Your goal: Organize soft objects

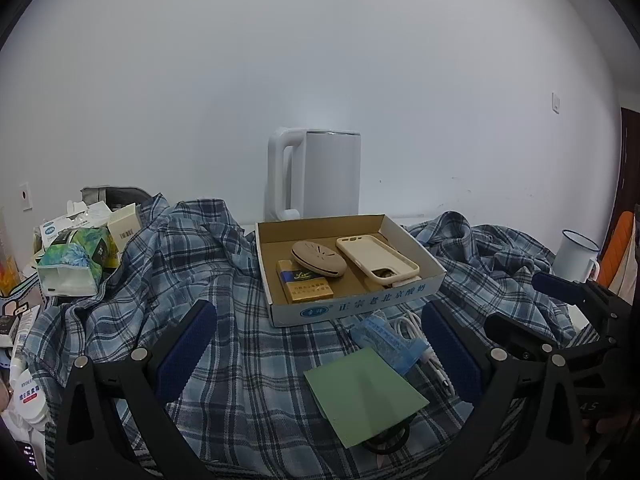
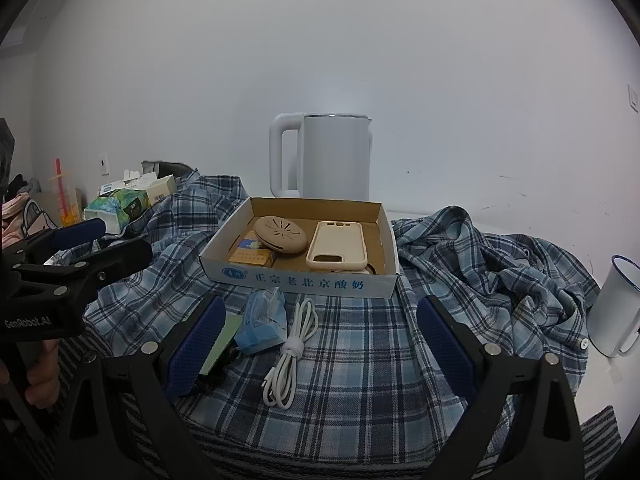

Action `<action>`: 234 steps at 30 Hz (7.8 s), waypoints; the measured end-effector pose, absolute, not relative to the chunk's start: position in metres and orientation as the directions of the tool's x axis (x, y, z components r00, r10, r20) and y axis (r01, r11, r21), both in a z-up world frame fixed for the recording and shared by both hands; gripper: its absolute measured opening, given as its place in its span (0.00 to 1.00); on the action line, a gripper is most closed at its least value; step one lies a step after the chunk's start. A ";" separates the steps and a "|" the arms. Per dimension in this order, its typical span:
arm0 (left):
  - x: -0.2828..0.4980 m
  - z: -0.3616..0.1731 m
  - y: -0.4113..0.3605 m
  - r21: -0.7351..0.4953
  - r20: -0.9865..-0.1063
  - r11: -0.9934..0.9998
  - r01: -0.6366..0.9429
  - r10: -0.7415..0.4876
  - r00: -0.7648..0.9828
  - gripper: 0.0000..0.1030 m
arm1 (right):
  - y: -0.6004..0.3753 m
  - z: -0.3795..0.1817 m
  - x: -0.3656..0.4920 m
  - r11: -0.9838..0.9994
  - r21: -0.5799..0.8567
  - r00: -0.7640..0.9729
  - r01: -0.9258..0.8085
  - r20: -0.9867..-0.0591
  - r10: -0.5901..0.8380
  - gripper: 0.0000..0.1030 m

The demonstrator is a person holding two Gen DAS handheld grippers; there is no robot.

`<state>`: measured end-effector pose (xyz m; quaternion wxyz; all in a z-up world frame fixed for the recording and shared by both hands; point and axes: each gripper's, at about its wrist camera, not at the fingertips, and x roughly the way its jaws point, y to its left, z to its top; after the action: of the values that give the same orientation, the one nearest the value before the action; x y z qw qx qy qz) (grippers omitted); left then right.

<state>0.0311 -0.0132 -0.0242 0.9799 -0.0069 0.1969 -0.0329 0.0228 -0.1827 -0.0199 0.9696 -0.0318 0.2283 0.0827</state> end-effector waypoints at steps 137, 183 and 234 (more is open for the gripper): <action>0.046 -0.038 -0.036 -0.017 -0.487 0.999 0.049 -0.051 0.872 0.74 | -0.180 -0.034 0.039 0.987 -0.078 0.834 -0.139 -0.547 0.074 0.16; 0.173 0.139 -0.025 -0.007 -0.289 0.999 -0.033 0.030 0.957 0.74 | -0.191 0.127 0.181 0.995 -0.015 0.953 -0.101 -0.287 0.093 0.16; 0.288 0.006 -0.012 -0.100 -0.567 0.995 0.012 -0.067 0.821 1.00 | -0.160 -0.033 0.262 0.968 -0.021 0.732 -0.250 -0.659 0.175 0.83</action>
<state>0.2877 -0.0119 0.0055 0.9532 -0.0457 0.2982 -0.0208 0.2618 -0.1596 -0.0330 0.9290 -0.0539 0.3478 0.1143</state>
